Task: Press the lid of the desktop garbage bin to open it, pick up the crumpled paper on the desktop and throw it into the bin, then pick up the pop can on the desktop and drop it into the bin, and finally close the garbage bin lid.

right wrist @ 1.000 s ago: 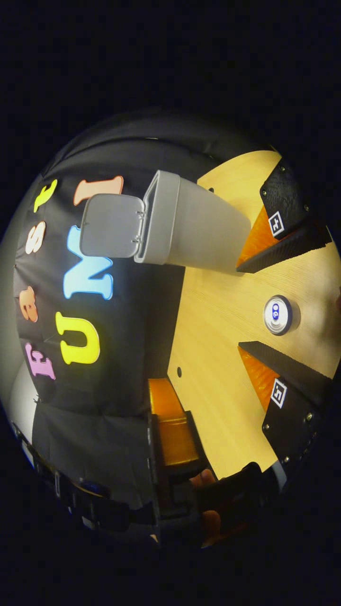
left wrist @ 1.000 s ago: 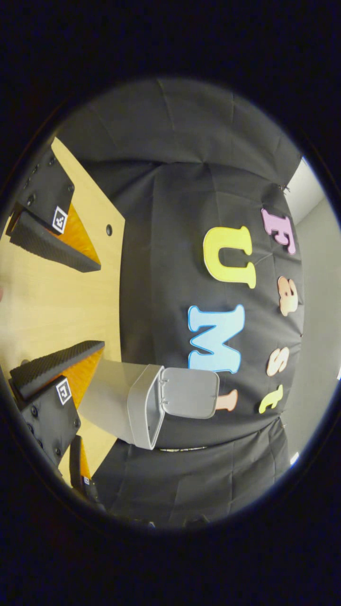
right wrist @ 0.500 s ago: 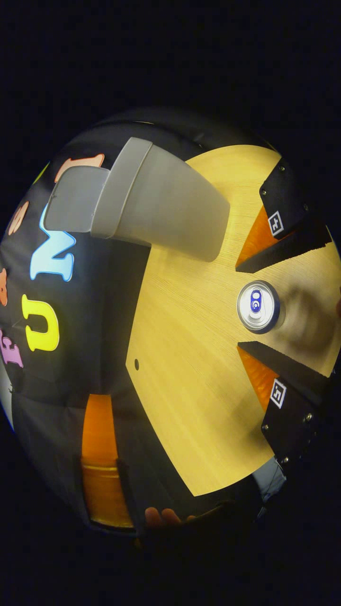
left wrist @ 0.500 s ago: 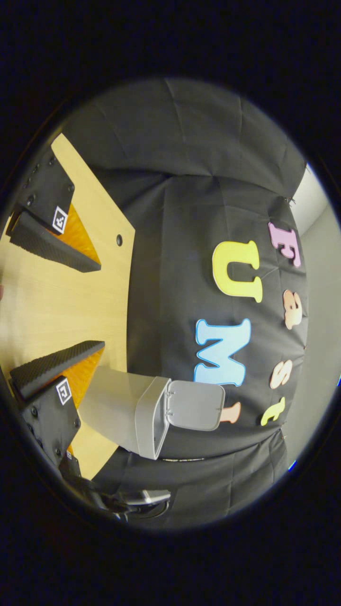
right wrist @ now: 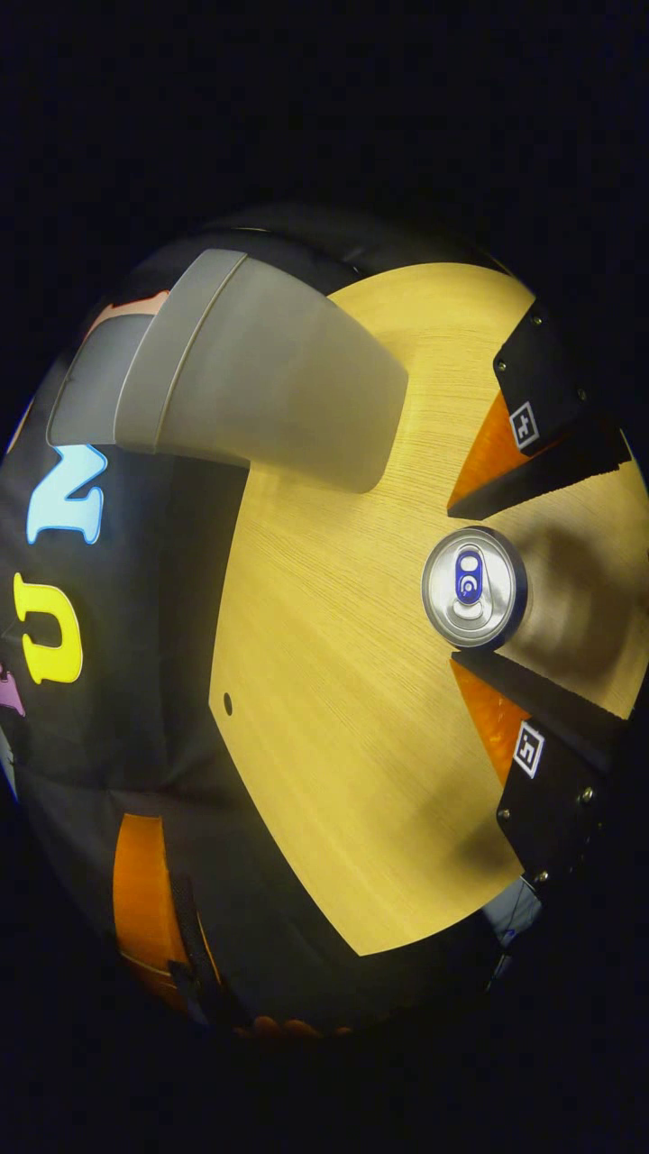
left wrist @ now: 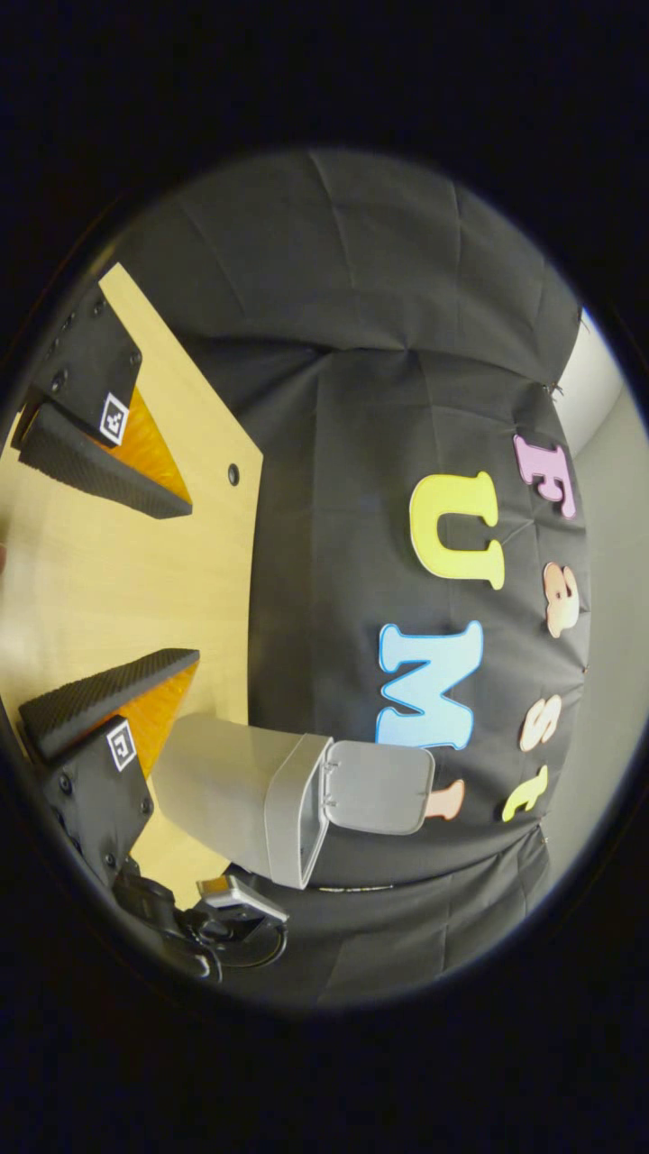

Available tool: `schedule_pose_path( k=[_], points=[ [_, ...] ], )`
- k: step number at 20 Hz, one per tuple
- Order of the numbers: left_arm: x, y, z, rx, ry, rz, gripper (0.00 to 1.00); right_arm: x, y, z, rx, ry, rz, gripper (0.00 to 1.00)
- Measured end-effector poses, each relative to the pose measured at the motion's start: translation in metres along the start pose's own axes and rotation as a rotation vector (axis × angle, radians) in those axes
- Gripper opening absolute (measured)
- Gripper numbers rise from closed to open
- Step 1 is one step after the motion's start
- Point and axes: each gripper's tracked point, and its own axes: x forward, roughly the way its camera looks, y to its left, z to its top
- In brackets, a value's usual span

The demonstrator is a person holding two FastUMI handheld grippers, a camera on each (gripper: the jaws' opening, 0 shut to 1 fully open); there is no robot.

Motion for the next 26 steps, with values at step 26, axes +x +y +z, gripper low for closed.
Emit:
schedule_pose_path(
  k=[26],
  points=[
    [-0.008, -0.002, 0.004, 0.02, -0.006, -0.016, 0.95, -0.003, -0.017, -0.002, 0.052, -0.04, -0.009, 0.85]
  ],
)
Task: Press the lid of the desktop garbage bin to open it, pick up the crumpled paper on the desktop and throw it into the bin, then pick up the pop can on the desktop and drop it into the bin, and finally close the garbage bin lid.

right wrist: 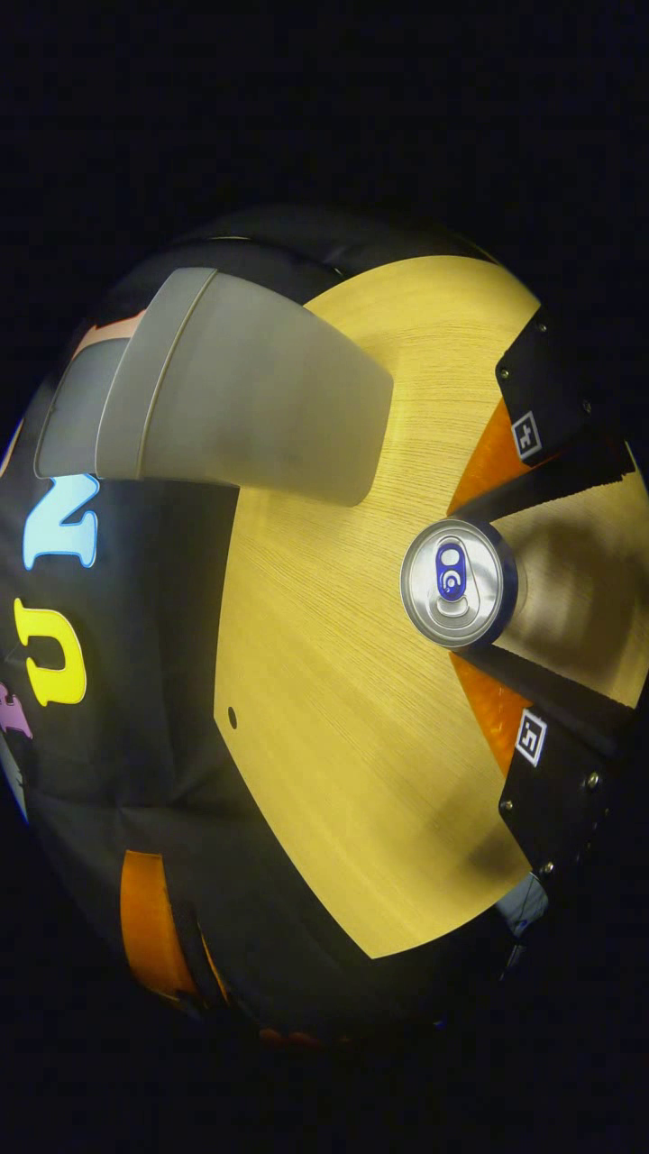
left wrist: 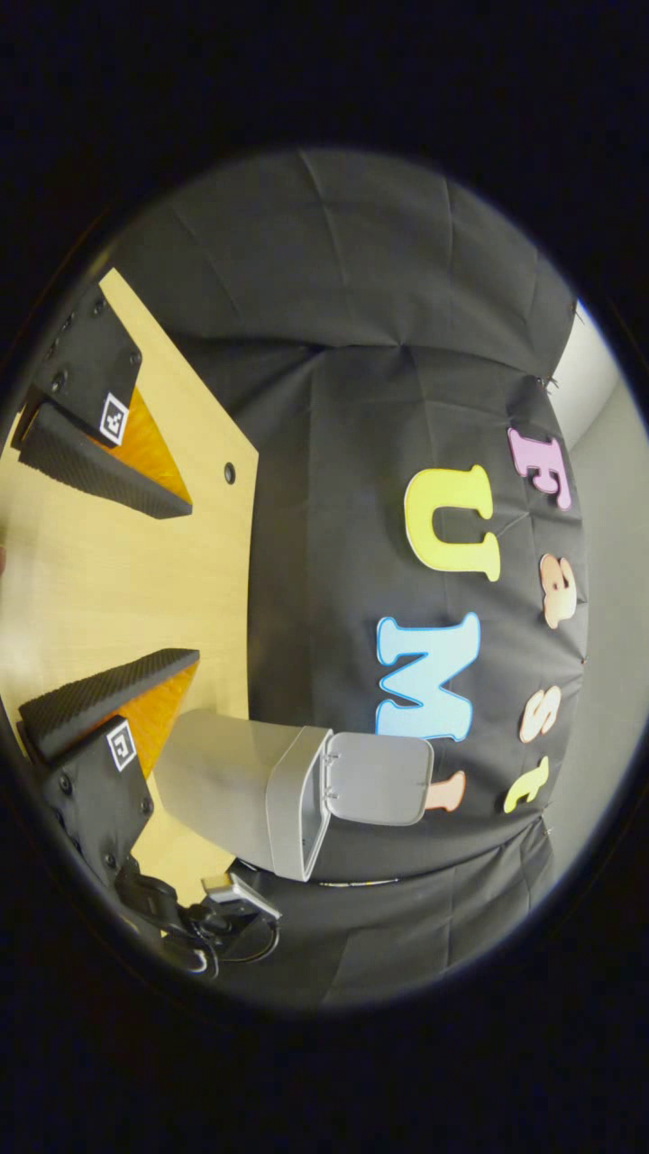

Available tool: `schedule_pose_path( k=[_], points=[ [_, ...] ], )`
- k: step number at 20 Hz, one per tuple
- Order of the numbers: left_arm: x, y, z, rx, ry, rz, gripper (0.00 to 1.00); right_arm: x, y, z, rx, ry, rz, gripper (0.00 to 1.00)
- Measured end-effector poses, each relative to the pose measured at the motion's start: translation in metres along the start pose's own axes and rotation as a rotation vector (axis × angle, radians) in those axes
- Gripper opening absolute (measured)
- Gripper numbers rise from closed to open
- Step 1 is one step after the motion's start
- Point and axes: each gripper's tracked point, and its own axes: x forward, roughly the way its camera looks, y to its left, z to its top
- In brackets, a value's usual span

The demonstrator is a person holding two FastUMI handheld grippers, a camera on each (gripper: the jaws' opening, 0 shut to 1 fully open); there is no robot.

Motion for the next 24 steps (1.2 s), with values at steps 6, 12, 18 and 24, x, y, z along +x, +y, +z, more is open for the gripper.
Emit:
schedule_pose_path(
  k=[6, 12, 18, 24],
  points=[
    [0.004, -0.001, 0.002, -0.008, -0.006, -0.017, 0.95, -0.028, -0.011, 0.049, 0.007, -0.128, -0.028, 0.85],
    [0.014, -0.007, 0.005, -0.017, -0.008, -0.076, 0.95, -0.059, -0.024, 0.106, 0.033, -0.252, -0.072, 0.84],
    [0.021, -0.005, 0.011, -0.009, -0.023, -0.134, 0.95, -0.084, -0.04, 0.158, 0.064, -0.36, -0.144, 0.84],
    [0.022, 0.003, 0.029, -0.007, -0.053, -0.142, 0.97, -0.104, -0.063, 0.221, 0.07, -0.497, -0.198, 0.84]
  ],
)
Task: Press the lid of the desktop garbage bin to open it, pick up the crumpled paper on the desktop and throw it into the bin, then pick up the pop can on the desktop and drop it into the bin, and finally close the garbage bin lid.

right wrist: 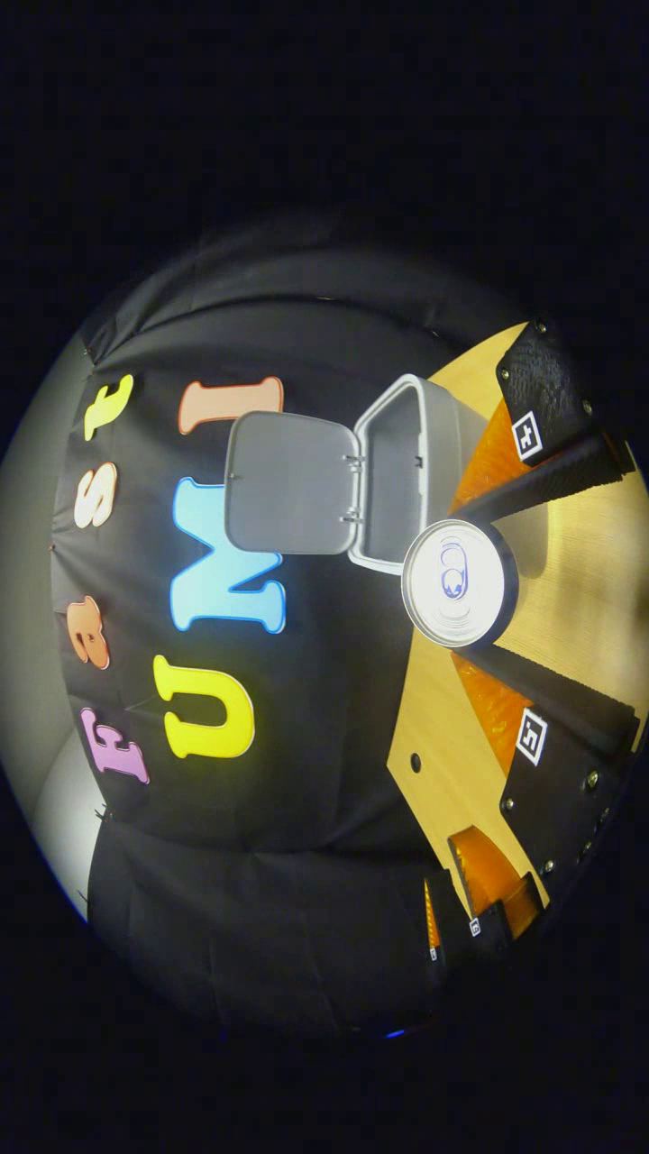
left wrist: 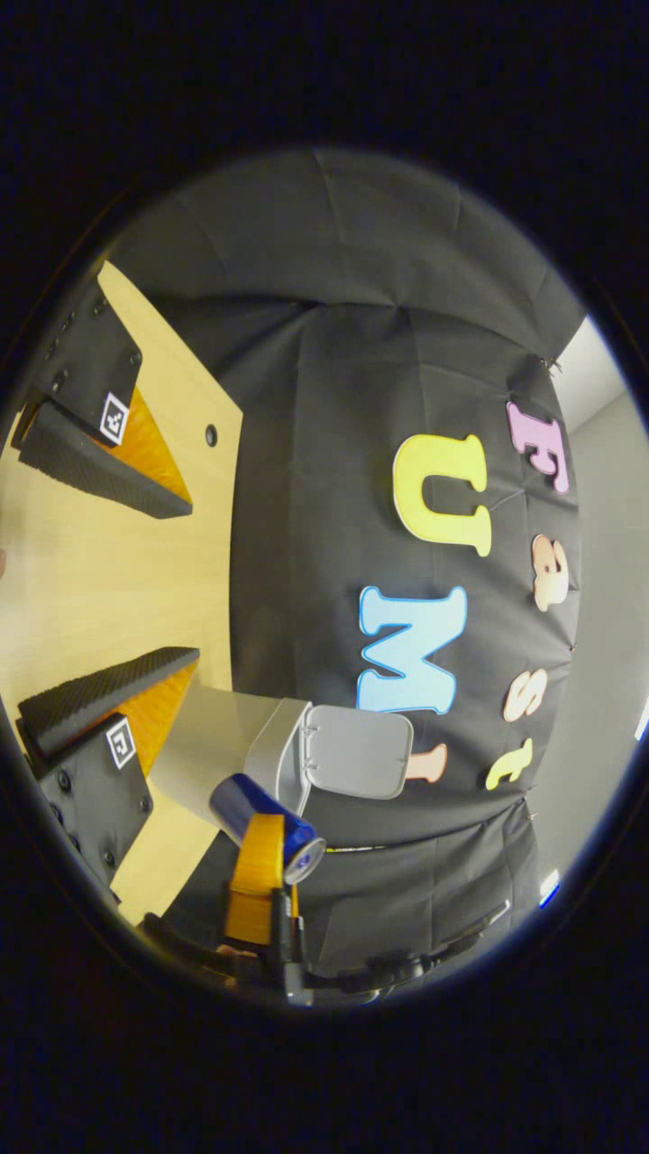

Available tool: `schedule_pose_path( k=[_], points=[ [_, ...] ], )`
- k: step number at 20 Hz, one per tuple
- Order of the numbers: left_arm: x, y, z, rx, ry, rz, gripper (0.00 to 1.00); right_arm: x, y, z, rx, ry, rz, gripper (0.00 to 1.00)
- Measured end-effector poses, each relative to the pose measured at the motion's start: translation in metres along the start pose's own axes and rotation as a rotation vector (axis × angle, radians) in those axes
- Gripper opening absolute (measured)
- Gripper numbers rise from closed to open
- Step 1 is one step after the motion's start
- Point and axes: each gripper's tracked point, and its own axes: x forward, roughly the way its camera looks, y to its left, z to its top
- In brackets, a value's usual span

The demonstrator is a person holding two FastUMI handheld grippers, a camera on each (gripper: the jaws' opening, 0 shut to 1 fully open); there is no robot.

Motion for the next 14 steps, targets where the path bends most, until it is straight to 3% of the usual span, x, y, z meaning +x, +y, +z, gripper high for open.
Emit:
schedule_pose_path(
  k=[7, 11, 12, 14],
  points=[
    [-0.002, -0.01, 0.011, -0.016, -0.017, 0.018, 0.91, 0.023, -0.038, 0.056, -0.026, -0.121, -0.038, 0.84],
    [0.001, -0.019, 0.014, -0.012, -0.019, 0.028, 0.96, 0.039, -0.056, 0.058, -0.04, -0.126, -0.049, 0.84],
    [0.001, -0.023, 0.014, -0.012, -0.021, 0.029, 0.91, 0.044, -0.061, 0.055, -0.048, -0.121, -0.054, 0.84],
    [0.002, -0.025, 0.013, -0.012, -0.022, 0.039, 0.96, 0.055, -0.066, 0.05, -0.052, -0.107, -0.051, 0.84]
  ],
)
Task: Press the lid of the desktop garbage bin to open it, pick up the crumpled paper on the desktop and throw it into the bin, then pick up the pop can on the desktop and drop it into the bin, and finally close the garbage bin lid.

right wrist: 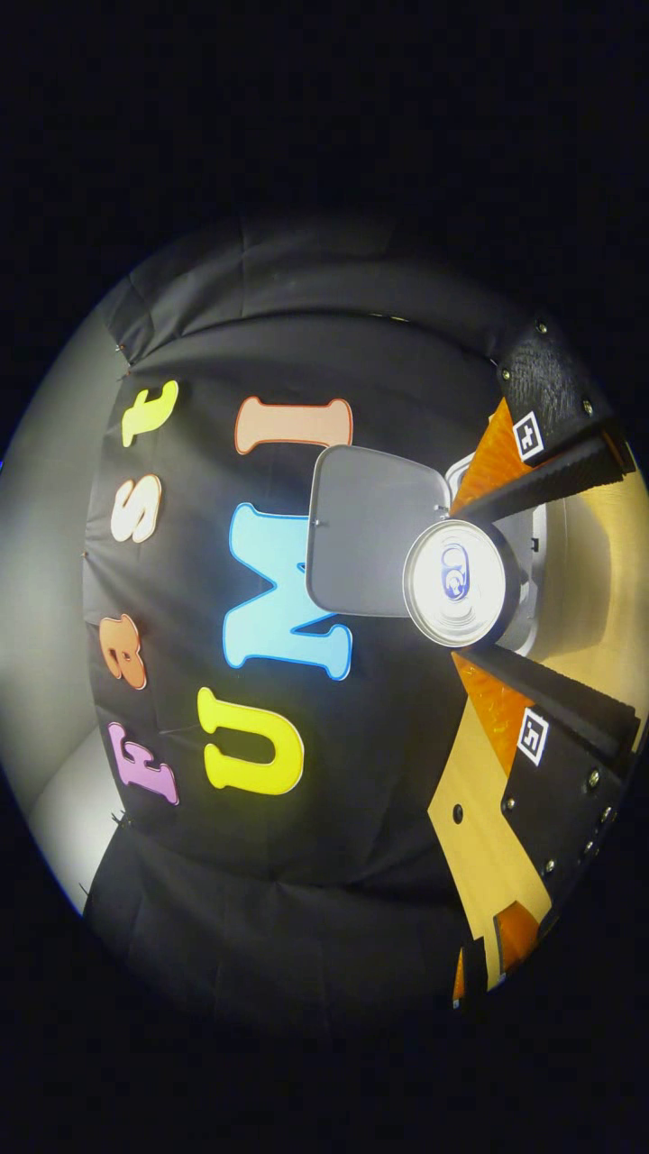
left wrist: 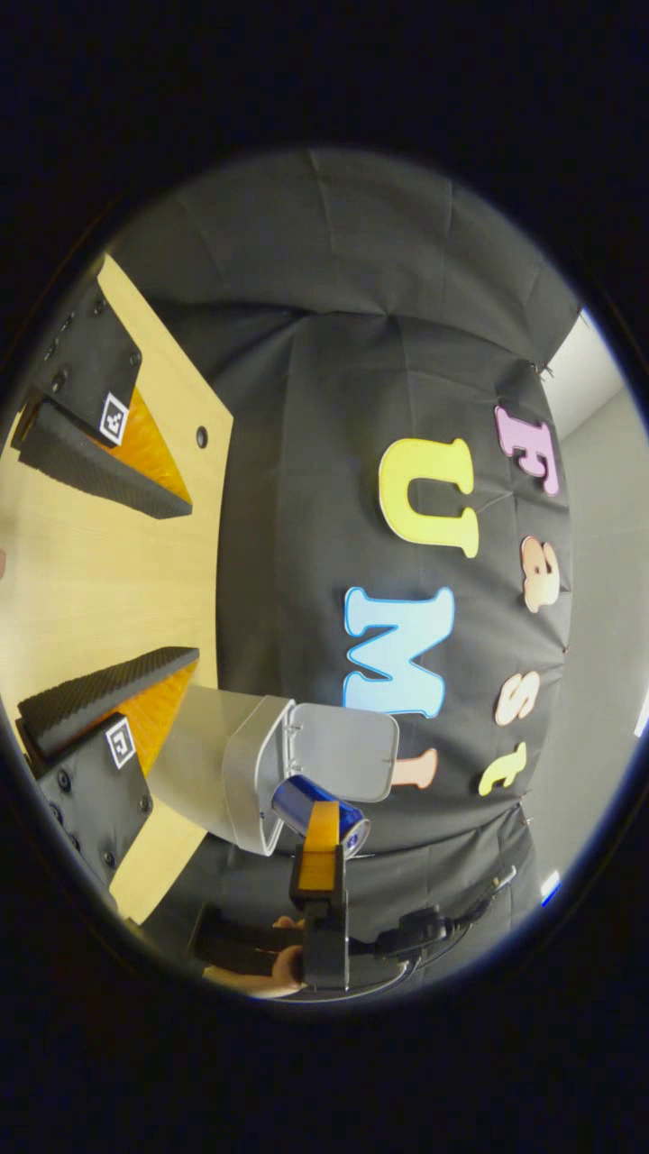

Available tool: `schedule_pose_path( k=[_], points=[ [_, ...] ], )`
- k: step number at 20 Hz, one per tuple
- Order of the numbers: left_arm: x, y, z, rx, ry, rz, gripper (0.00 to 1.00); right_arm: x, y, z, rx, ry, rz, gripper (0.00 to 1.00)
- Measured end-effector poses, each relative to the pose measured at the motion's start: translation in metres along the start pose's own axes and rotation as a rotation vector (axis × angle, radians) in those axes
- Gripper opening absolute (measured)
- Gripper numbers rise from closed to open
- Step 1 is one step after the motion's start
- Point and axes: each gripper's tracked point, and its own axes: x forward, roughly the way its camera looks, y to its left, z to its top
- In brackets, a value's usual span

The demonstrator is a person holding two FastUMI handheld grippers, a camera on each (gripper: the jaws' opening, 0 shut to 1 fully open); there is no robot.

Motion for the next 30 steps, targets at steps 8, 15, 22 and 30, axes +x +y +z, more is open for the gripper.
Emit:
schedule_pose_path(
  k=[8, 15, 22, 30],
  points=[
    [0.001, -0.005, -0.006, 0.0, 0.019, 0.02, 0.94, 0.027, 0.001, -0.027, 0.0, 0.073, 0.023, 0.84],
    [-0.004, 0.001, -0.007, -0.003, 0.022, 0.041, 0.94, 0.027, 0.003, -0.027, -0.024, 0.07, 0.013, 0.89],
    [-0.009, 0.001, -0.006, -0.003, 0.018, 0.041, 0.94, 0.022, -0.006, -0.018, -0.015, 0.049, -0.011, 0.93],
    [-0.013, 0.002, -0.007, 0.004, 0.019, 0.031, 0.94, 0.035, -0.024, 0.02, -0.029, 0.007, -0.045, 0.93]
  ],
)
